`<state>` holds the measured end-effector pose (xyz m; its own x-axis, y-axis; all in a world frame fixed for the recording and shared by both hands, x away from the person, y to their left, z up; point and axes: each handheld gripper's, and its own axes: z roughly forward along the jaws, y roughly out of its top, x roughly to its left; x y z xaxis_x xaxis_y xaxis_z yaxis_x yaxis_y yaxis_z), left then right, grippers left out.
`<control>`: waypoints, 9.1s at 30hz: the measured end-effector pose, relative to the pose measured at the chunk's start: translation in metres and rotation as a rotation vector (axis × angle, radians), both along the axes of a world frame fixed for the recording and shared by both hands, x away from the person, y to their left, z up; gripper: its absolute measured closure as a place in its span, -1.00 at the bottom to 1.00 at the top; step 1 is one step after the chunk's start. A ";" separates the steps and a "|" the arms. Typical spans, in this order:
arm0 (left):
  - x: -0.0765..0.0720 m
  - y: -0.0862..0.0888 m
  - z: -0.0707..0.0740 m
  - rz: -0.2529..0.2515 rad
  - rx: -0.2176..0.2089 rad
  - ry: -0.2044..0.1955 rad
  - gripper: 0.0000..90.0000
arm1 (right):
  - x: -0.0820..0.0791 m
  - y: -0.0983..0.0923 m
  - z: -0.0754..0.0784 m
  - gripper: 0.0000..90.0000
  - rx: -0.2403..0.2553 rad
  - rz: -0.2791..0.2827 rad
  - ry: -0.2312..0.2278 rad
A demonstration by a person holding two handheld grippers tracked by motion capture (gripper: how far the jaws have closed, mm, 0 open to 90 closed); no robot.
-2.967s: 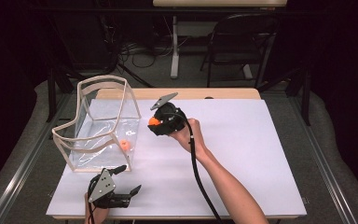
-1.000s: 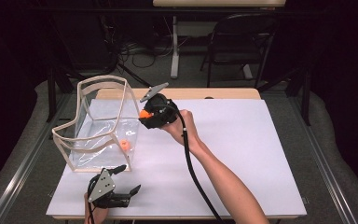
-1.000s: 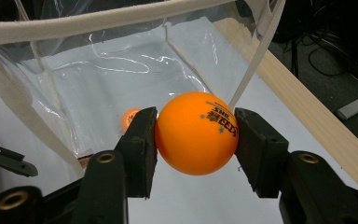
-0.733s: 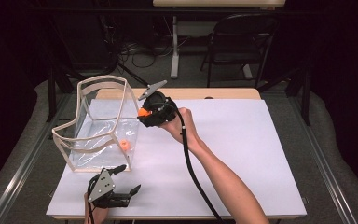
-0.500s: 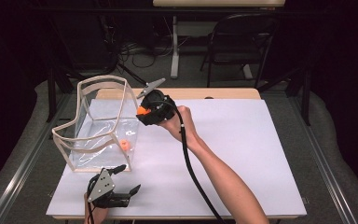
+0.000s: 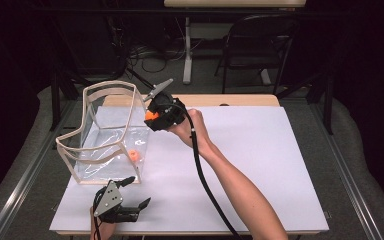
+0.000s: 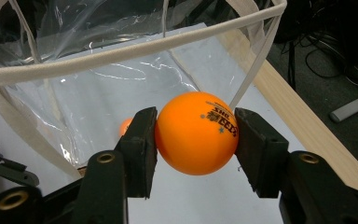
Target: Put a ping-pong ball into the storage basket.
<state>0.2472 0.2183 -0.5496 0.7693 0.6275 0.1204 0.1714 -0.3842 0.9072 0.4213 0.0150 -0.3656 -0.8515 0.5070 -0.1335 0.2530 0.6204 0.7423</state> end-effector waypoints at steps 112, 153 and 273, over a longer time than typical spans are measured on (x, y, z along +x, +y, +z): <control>-0.002 0.001 0.001 -0.003 -0.002 -0.006 -0.65 | -0.013 0.066 0.025 0.13 0.060 0.101 -0.070; -0.002 0.002 0.001 -0.003 -0.005 -0.006 -0.65 | -0.004 0.086 0.003 0.13 0.028 0.104 -0.025; -0.001 0.001 -0.001 0.004 0.009 0.004 -0.65 | -0.093 -0.171 -0.136 -1.00 0.014 -0.170 0.127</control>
<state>0.2464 0.2198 -0.5502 0.7675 0.6291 0.1230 0.1761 -0.3915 0.9032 0.3285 -0.1559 -0.5020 -0.7632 0.6458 -0.0223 0.4452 0.5505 0.7062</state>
